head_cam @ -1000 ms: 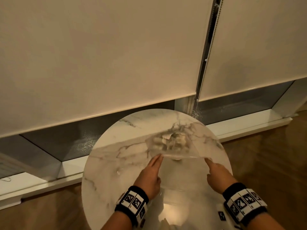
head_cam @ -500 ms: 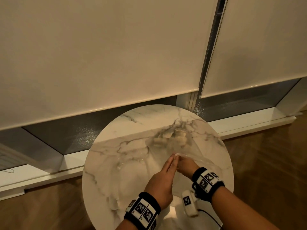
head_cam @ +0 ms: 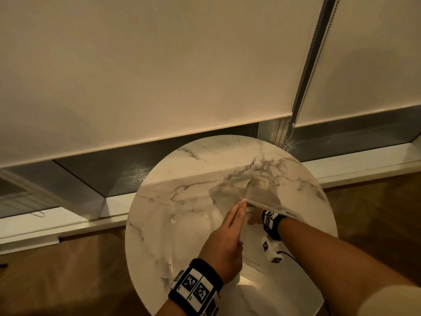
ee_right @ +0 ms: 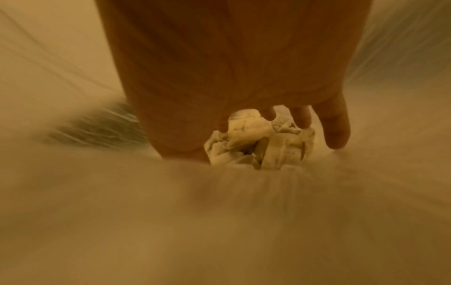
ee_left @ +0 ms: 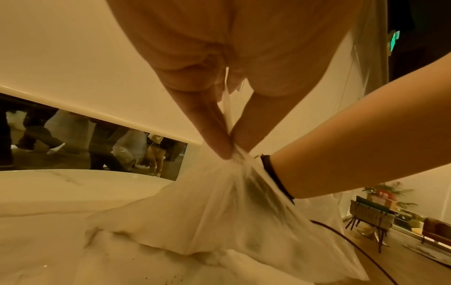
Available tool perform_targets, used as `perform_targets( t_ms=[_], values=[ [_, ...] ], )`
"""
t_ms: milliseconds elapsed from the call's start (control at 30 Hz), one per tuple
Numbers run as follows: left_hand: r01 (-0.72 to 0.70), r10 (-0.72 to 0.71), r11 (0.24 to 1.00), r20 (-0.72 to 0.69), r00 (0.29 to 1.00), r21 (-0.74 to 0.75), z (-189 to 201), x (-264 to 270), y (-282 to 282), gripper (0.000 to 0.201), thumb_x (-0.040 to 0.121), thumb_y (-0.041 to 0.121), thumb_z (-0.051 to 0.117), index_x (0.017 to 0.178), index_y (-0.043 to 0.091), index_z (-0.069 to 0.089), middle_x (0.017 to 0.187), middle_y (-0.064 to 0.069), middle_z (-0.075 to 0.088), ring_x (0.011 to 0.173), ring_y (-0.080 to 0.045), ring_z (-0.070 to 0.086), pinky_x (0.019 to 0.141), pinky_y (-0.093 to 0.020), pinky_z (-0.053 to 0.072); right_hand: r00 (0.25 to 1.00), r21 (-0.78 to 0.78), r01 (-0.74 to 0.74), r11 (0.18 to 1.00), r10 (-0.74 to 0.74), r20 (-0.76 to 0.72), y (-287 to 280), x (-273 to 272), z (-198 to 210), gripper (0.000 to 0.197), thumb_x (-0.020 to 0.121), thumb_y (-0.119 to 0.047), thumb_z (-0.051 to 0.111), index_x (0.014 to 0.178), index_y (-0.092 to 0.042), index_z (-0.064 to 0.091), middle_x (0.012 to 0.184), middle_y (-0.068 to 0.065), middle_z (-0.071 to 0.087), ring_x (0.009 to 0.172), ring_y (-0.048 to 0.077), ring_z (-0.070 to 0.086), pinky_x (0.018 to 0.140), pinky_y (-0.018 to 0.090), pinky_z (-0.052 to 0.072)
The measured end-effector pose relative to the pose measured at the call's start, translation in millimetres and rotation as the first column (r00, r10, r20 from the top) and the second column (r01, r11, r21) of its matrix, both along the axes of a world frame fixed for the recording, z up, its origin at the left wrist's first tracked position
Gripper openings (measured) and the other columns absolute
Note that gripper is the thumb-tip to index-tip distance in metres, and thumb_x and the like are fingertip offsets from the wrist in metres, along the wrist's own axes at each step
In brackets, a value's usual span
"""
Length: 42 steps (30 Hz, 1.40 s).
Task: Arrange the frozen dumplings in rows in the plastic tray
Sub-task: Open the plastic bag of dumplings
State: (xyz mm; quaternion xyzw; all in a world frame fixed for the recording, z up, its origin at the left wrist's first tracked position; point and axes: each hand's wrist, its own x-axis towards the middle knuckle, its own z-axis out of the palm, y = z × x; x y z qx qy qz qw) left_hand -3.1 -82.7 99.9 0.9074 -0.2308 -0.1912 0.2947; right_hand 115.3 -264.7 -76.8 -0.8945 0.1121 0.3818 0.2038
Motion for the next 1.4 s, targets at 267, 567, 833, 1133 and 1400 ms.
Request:
perform_targets(
  t_ms=[267, 567, 833, 1133, 1400],
  values=[
    [-0.053, 0.053, 0.999, -0.062, 0.997, -0.012, -11.9, 8.4, -4.9, 0.103, 0.084, -0.002, 0.052, 0.155, 0.043, -0.008, 0.155, 0.037, -0.019, 0.085, -0.020, 0.063, 0.079, -0.037, 0.055, 0.971, -0.075, 0.018, 0.997, 0.000, 0.239, -11.2, 3.3, 10.4, 0.050, 0.097, -0.031, 0.053, 0.143, -0.012, 0.047, 0.152, 0.012, 0.042, 0.142, 0.032, 0.036, 0.120, 0.046, 0.020],
    [-0.048, 0.049, 0.999, -0.111, 0.993, 0.007, -19.1, 15.1, -14.8, 0.103, 0.085, -0.002, 0.054, 0.155, 0.042, -0.007, 0.154, 0.038, -0.019, 0.097, -0.019, 0.064, 0.083, -0.028, 0.054, 0.957, 0.338, 0.270, 0.901, -0.289, 0.004, -7.1, -2.2, -20.8, 0.023, 0.101, -0.011, 0.048, 0.109, 0.002, 0.066, 0.083, 0.010, 0.072, 0.084, 0.029, 0.063, 0.084, 0.041, 0.042],
    [-0.061, 0.061, 0.998, -0.129, 0.990, 0.006, -29.8, 17.9, -21.0, 0.103, 0.085, -0.001, 0.054, 0.154, 0.044, -0.007, 0.154, 0.039, -0.019, 0.098, -0.016, 0.063, 0.084, -0.027, 0.054, 0.897, 0.288, 0.421, 0.860, -0.442, 0.008, -9.3, -16.9, -14.6, 0.043, 0.100, -0.020, 0.052, 0.072, -0.040, 0.026, 0.089, -0.008, 0.038, 0.097, 0.012, 0.041, 0.085, 0.025, 0.020],
    [-0.078, 0.074, 0.996, -0.100, 0.992, -0.038, -47.0, 30.2, -27.8, 0.103, 0.084, 0.002, 0.057, 0.154, 0.044, -0.005, 0.159, 0.030, -0.012, 0.119, -0.022, 0.057, 0.094, -0.021, 0.050, 0.815, 0.516, 0.502, 0.694, -0.579, -0.014, 0.6, -44.4, 43.0, 0.034, 0.094, -0.031, 0.057, 0.062, -0.020, 0.054, 0.055, -0.001, 0.054, 0.050, 0.015, 0.052, 0.053, 0.028, 0.048],
    [-0.161, 0.163, 0.986, -0.049, 0.985, 0.046, -60.1, 47.9, -34.1, 0.095, 0.086, -0.001, 0.058, 0.158, 0.025, 0.002, 0.164, 0.012, 0.001, 0.149, -0.007, 0.013, 0.087, 0.013, 0.009, 0.832, 0.651, 0.351, 0.674, -0.543, 0.113, -25.0, -99.5, 125.0, 0.020, 0.085, -0.003, 0.069, 0.070, -0.013, 0.060, 0.066, 0.003, 0.061, 0.055, 0.016, 0.063, 0.048, 0.026, 0.054]
  ],
)
